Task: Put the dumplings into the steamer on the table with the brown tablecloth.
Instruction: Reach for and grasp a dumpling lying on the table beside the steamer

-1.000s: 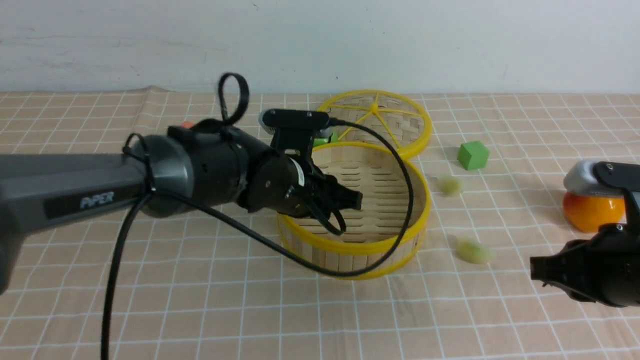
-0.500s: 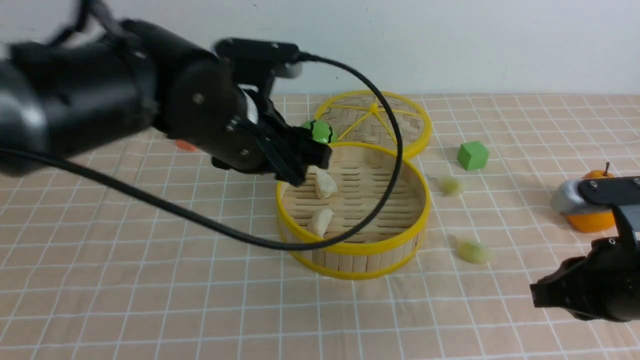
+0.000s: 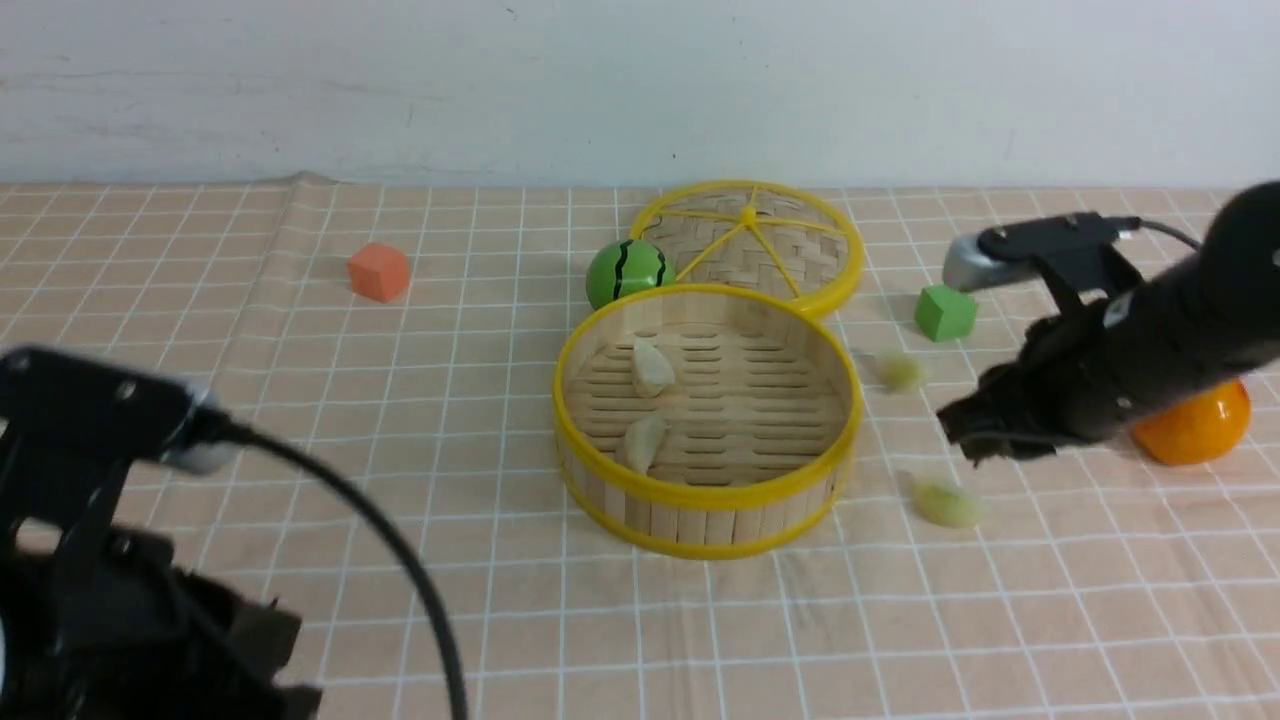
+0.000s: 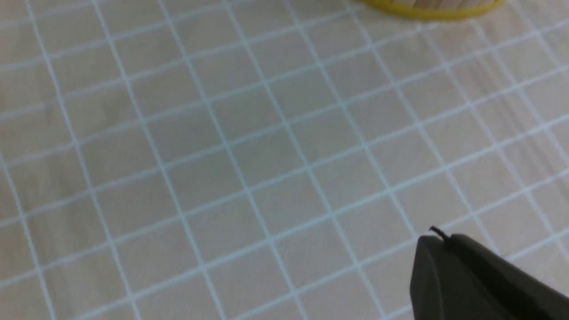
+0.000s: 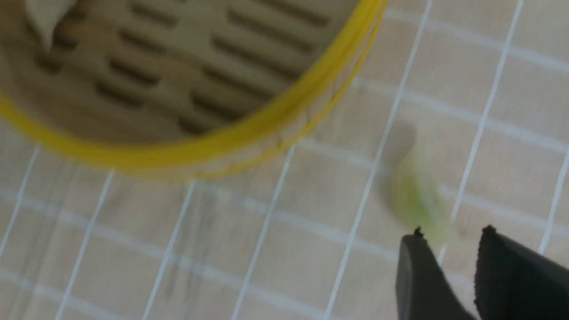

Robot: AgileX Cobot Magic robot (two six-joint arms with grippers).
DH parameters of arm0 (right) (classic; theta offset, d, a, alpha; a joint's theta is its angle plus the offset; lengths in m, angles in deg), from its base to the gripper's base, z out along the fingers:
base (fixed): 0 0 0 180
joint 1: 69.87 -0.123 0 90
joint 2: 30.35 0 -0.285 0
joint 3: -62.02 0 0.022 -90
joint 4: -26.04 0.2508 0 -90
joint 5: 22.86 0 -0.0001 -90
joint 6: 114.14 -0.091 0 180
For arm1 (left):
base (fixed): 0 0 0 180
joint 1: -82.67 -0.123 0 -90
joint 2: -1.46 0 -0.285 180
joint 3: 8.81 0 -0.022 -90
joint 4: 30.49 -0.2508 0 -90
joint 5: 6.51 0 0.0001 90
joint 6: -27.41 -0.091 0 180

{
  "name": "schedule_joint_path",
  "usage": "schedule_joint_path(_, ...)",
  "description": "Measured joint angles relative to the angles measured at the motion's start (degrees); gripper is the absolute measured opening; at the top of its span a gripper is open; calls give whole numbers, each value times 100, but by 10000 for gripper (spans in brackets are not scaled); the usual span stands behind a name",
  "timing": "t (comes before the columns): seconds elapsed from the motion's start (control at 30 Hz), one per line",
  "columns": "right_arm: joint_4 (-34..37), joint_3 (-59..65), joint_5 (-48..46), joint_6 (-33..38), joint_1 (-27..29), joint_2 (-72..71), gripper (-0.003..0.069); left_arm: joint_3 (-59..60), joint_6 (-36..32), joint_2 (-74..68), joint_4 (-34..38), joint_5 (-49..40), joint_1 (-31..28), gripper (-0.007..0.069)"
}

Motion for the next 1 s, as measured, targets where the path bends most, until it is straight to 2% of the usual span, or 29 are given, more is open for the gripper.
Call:
schedule_joint_path(0.07, -112, -623, -84, 0, 98, 481, 335, 231, 7, 184, 0, -110, 0, -14)
schedule_joint_path(0.2, -308, -1882, -141, 0, 243, 1458, 457, 693, 13, 469, -7, 16, 0, -14)
schedule_joint_path(0.3, -379, -2725, -132, 0, 296, 2192, 496, 763, 13, 531, -84, 361, 0, -14)
schedule_joint_path(0.47, -357, -3447, -240, 0, 302, 2994, 487, 763, 13, 550, -271, 677, 0, -14)
schedule_joint_path(0.57, -231, -3703, -608, 0, 302, 3346, 400, 769, 13, 550, -565, 698, 0, -14)
schedule_joint_path(0.7, -215, -3750, -815, 0, 308, 3380, 234, 769, 13, 550, -765, 666, 0, -14)
schedule_joint_path(0.93, -217, -3761, -967, 0, 330, 3320, 199, 769, 13, 550, -817, 652, 0, -14)
schedule_joint_path(0.97, -228, -3761, -993, 0, 330, 3259, 109, 769, 13, 550, -824, 652, 0, -14)
schedule_joint_path(1.0, -228, -3761, -987, 0, 330, 3219, 62, 769, 13, 550, -824, 647, 0, -14)
